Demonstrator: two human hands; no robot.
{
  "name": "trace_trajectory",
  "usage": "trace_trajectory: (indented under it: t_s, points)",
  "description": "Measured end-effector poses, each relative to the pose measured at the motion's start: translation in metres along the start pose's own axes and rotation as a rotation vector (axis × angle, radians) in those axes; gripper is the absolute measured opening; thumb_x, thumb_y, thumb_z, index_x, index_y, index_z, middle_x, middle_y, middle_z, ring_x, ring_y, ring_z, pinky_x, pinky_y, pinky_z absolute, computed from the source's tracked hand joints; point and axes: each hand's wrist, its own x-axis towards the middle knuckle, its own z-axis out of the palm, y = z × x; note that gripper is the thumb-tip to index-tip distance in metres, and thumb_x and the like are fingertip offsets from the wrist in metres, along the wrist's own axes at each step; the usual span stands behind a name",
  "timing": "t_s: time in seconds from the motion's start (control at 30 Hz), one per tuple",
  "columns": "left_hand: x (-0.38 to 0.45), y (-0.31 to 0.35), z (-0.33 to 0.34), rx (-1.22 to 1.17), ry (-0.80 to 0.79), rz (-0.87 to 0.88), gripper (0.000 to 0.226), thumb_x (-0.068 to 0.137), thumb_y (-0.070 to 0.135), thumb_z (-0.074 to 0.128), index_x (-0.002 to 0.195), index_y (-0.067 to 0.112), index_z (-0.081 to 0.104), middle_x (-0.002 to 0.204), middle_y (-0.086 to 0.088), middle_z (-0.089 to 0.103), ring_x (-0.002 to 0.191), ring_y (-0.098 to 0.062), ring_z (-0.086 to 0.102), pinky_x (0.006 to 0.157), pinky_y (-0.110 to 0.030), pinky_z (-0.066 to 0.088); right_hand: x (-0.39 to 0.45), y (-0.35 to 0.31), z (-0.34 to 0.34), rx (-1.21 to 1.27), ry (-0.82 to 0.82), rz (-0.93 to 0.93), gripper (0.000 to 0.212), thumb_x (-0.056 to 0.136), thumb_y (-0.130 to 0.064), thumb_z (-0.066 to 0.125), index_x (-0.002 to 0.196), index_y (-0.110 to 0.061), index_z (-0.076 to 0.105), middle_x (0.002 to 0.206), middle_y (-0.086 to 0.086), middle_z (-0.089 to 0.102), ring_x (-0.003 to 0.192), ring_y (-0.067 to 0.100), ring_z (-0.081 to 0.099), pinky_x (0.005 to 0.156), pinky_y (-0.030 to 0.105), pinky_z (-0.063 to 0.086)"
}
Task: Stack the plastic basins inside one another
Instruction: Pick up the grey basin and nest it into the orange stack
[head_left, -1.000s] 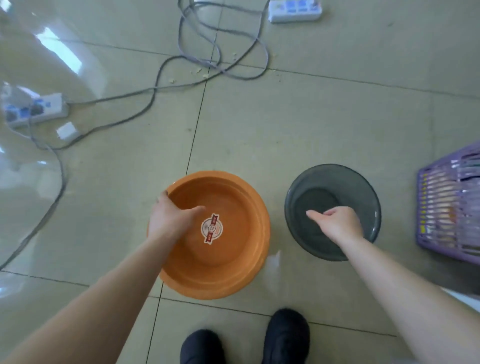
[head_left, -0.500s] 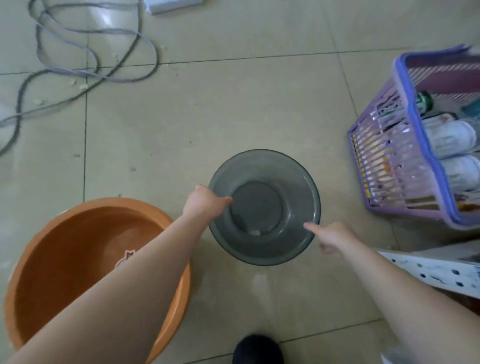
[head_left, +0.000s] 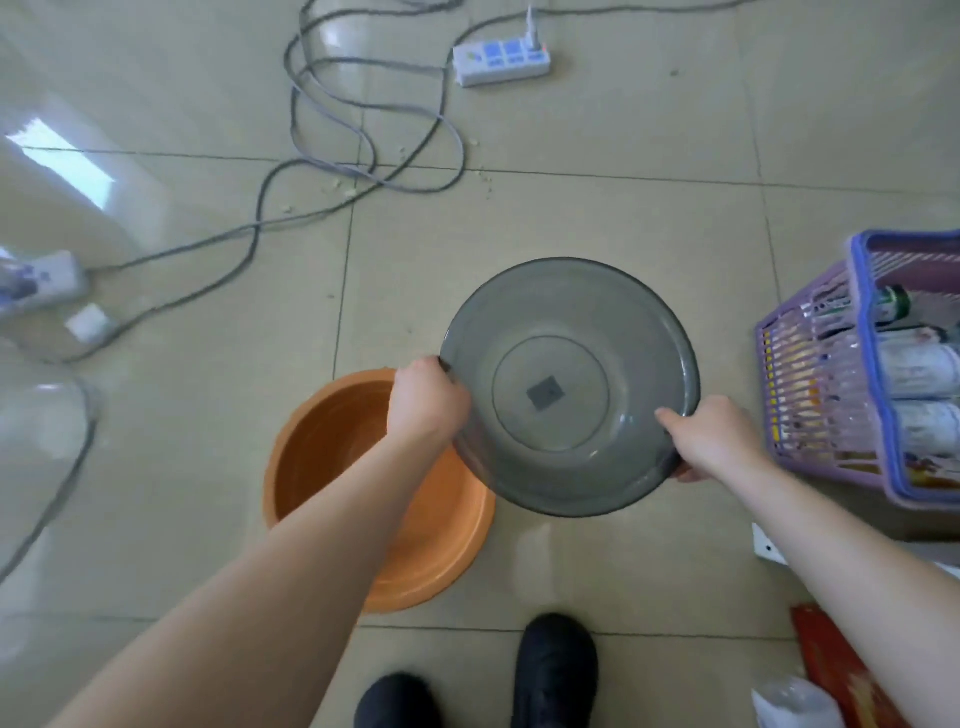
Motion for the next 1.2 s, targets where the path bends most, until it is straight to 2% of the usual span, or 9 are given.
trace_trajectory:
  t_s: [0.1, 0.17, 0.3, 0.63, 0.77, 0.83, 0.9, 0.97, 1.2]
  points:
    - [-0.030, -0.038, -0.068, 0.012, 0.070, -0.102, 0.020, 0.085, 0.009, 0.047, 0.095, 0.002, 0.063, 0.086, -0.015, 0.065, 0.080, -0.035, 0.061, 0.066, -0.034, 0.047, -0.051, -0.059, 0.007, -0.103, -0.096, -0.088, 0.028, 0.087, -0.026, 0.056, 0.077, -0.002, 0.064, 0.072, 0.016, 0.070, 0.062, 0.034, 0.071, 0.064, 0.039, 0.060]
    - [-0.045, -0.074, -0.095, 0.024, 0.110, -0.195, 0.019, 0.085, 0.010, 0.049, 0.096, 0.002, 0.063, 0.094, -0.019, 0.068, 0.091, -0.038, 0.064, 0.076, -0.037, 0.050, -0.077, -0.087, 0.028, -0.287, -0.143, -0.165, 0.032, 0.089, -0.030, 0.053, 0.094, -0.002, 0.067, 0.093, 0.017, 0.072, 0.089, 0.034, 0.069, 0.073, 0.031, 0.052]
    - [-0.059, -0.149, -0.102, 0.088, 0.145, -0.391, 0.023, 0.087, 0.018, 0.052, 0.092, -0.002, 0.063, 0.093, -0.019, 0.069, 0.090, -0.038, 0.066, 0.072, -0.033, 0.049, -0.102, -0.116, 0.092, -0.547, -0.180, -0.256, 0.035, 0.093, -0.032, 0.048, 0.113, -0.009, 0.063, 0.119, 0.012, 0.066, 0.112, 0.031, 0.061, 0.086, 0.032, 0.048]
    - [-0.019, -0.229, 0.000, -0.134, 0.257, -0.522, 0.027, 0.090, 0.012, 0.046, 0.109, -0.001, 0.061, 0.105, -0.020, 0.067, 0.091, -0.036, 0.062, 0.071, -0.035, 0.045, -0.056, -0.106, 0.182, -0.792, -0.071, -0.293, 0.033, 0.091, -0.023, 0.049, 0.118, -0.009, 0.061, 0.123, 0.010, 0.063, 0.114, 0.029, 0.059, 0.089, 0.033, 0.047]
    - [-0.014, -0.247, 0.029, -0.138, 0.334, -0.544, 0.037, 0.095, 0.012, 0.044, 0.132, 0.008, 0.044, 0.128, -0.013, 0.056, 0.111, -0.034, 0.059, 0.091, -0.043, 0.050, -0.046, -0.090, 0.211, -0.850, -0.075, -0.323, 0.034, 0.092, -0.019, 0.047, 0.121, -0.008, 0.060, 0.126, 0.013, 0.061, 0.114, 0.030, 0.060, 0.088, 0.033, 0.048]
    - [-0.012, -0.256, 0.037, -0.132, 0.331, -0.511, 0.048, 0.095, 0.014, 0.044, 0.142, 0.010, 0.031, 0.140, -0.012, 0.048, 0.119, -0.034, 0.055, 0.098, -0.046, 0.050, -0.041, -0.082, 0.224, -0.901, -0.053, -0.325, 0.048, 0.092, -0.023, 0.048, 0.136, 0.000, 0.047, 0.136, 0.018, 0.053, 0.116, 0.031, 0.059, 0.088, 0.034, 0.048]
    - [-0.010, -0.259, 0.036, -0.137, 0.305, -0.497, 0.060, 0.096, 0.019, 0.047, 0.149, 0.013, 0.020, 0.149, -0.011, 0.039, 0.125, -0.034, 0.051, 0.099, -0.046, 0.047, -0.036, -0.075, 0.229, -0.874, -0.045, -0.315, 0.076, 0.093, -0.034, 0.050, 0.146, 0.011, 0.019, 0.137, 0.019, 0.052, 0.118, 0.031, 0.058, 0.087, 0.034, 0.047]
    - [-0.008, -0.259, 0.031, -0.148, 0.266, -0.515, 0.071, 0.094, 0.023, 0.052, 0.152, 0.016, 0.012, 0.151, -0.011, 0.036, 0.128, -0.034, 0.049, 0.098, -0.046, 0.047, -0.031, -0.069, 0.226, -0.747, -0.058, -0.300, 0.094, 0.089, -0.047, 0.054, 0.146, 0.012, 0.006, 0.132, 0.017, 0.056, 0.119, 0.032, 0.057, 0.087, 0.037, 0.047]
    - [0.006, -0.248, 0.006, -0.334, 0.190, -0.612, 0.091, 0.075, 0.035, 0.077, 0.146, 0.012, 0.024, 0.141, -0.012, 0.047, 0.121, -0.034, 0.055, 0.089, -0.043, 0.052, -0.009, -0.069, 0.209, -0.259, -0.303, -0.054, 0.093, 0.069, -0.057, 0.073, 0.133, 0.005, 0.044, 0.134, 0.019, 0.053, 0.121, 0.038, 0.053, 0.098, 0.047, 0.048]
